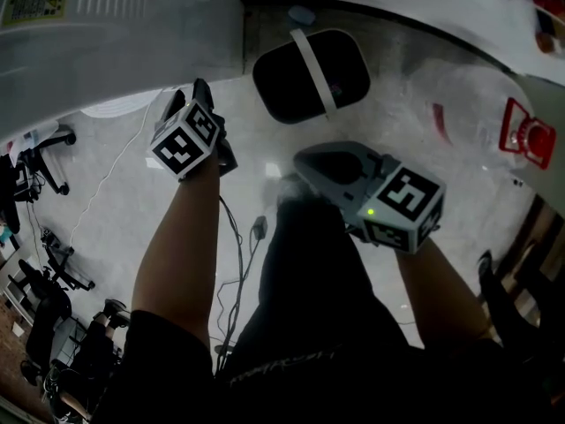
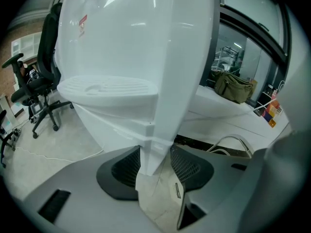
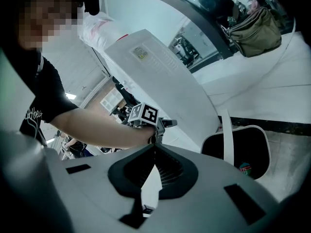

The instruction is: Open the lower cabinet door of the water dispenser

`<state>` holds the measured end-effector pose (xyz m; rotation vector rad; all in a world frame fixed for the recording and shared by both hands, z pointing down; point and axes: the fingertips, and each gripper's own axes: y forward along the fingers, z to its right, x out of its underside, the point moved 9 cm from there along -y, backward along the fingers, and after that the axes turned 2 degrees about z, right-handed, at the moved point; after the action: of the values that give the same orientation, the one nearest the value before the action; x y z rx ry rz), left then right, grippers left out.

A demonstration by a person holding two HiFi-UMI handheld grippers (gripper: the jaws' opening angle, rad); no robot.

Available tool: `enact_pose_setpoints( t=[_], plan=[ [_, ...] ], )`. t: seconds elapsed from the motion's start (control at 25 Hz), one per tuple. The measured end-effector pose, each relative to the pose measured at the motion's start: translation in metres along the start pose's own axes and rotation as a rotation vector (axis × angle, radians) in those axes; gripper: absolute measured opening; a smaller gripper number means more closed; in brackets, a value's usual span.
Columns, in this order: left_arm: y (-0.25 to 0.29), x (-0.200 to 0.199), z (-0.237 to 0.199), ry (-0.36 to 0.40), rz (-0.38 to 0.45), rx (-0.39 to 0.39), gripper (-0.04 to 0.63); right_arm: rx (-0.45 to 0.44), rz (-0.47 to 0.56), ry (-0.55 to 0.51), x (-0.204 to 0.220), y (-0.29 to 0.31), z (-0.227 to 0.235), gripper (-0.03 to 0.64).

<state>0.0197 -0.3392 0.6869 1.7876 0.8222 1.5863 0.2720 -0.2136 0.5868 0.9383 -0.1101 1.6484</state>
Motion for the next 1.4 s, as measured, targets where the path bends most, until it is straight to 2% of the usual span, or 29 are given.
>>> enact_pose_setpoints(
  t=[0.16,0.56,0.68,1.4],
  plan=[
    [-0.006,0.008,-0.002,-0.009,-0.007,-0.013,0.187,0.002,-0.023,0.006,-0.002,-0.002,-0.001,0.014],
    [-0.018,0.020,-0.009,-0.003,-0.028,-0.013,0.162,-0.028,-0.041,-0.058,-0.006,0.001,-0.006,0.014],
    [-0.021,0.026,-0.009,0.028,-0.042,-0.016,0.118,-0.031,-0.055,-0.064,-0.002,0.002,-0.007,0.014],
    [-0.050,0.057,-0.034,0.048,-0.058,-0.043,0.087,-0.084,-0.109,-0.073,0.014,0.016,-0.030,0.014]
  ],
)
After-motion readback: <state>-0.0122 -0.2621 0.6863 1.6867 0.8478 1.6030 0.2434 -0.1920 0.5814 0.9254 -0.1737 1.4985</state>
